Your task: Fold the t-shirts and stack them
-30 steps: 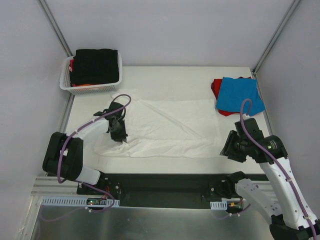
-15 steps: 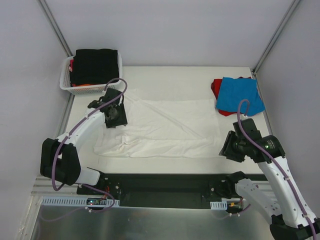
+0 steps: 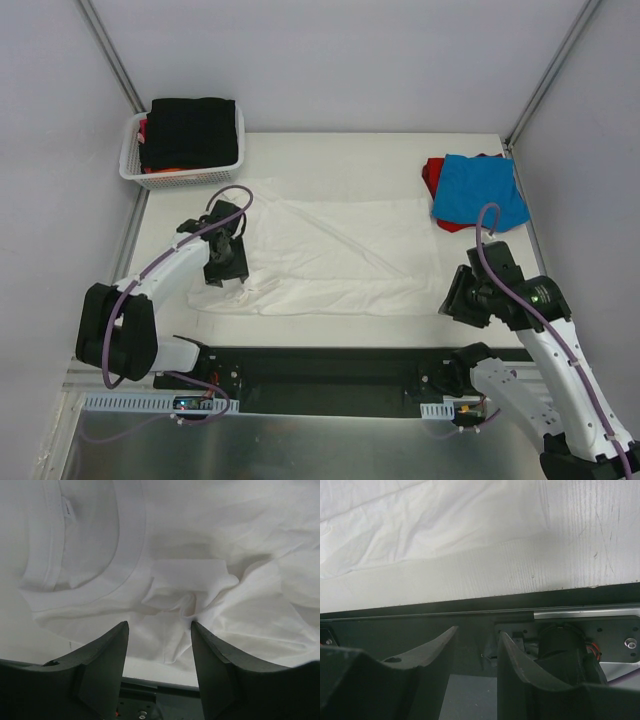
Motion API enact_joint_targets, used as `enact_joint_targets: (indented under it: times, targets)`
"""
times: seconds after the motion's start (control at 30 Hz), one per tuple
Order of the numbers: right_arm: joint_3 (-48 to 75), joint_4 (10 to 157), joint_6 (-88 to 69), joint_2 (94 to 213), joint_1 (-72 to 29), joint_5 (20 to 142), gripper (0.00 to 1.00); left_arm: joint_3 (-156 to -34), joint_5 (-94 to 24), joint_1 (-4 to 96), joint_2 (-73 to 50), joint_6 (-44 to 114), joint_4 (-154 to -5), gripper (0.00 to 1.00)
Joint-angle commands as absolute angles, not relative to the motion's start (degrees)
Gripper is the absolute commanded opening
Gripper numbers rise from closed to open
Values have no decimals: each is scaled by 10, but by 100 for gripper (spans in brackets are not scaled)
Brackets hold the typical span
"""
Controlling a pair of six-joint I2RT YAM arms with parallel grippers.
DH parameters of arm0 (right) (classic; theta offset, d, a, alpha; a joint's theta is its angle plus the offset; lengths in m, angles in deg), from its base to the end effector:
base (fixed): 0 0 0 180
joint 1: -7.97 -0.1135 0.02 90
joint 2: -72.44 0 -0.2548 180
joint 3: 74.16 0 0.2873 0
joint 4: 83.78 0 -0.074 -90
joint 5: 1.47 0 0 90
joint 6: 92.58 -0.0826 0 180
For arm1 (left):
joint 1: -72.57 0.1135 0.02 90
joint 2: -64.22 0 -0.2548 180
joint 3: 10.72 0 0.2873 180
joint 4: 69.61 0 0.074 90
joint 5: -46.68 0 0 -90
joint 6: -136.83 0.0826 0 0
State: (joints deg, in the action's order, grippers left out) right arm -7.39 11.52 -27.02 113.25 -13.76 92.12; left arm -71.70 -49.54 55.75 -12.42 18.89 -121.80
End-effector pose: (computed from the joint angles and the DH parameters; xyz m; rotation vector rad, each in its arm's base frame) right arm 0.1567 0.0569 0.2721 0.0845 2.6066 0.2109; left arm 0.2865 -0.0773 0.1393 -0.2948 2.7270 -0.0666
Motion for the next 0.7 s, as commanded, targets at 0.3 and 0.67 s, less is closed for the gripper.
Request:
enact_joint_targets:
  times: [0.3,0.67]
  targets:
    - [-63,92,-277,1125,-141,927,41,-719,-532,576,-164,185,-1207,50]
    - [-68,62,-289,1097,-141,939,41,-705,-535,631,-81,193,-1202,50]
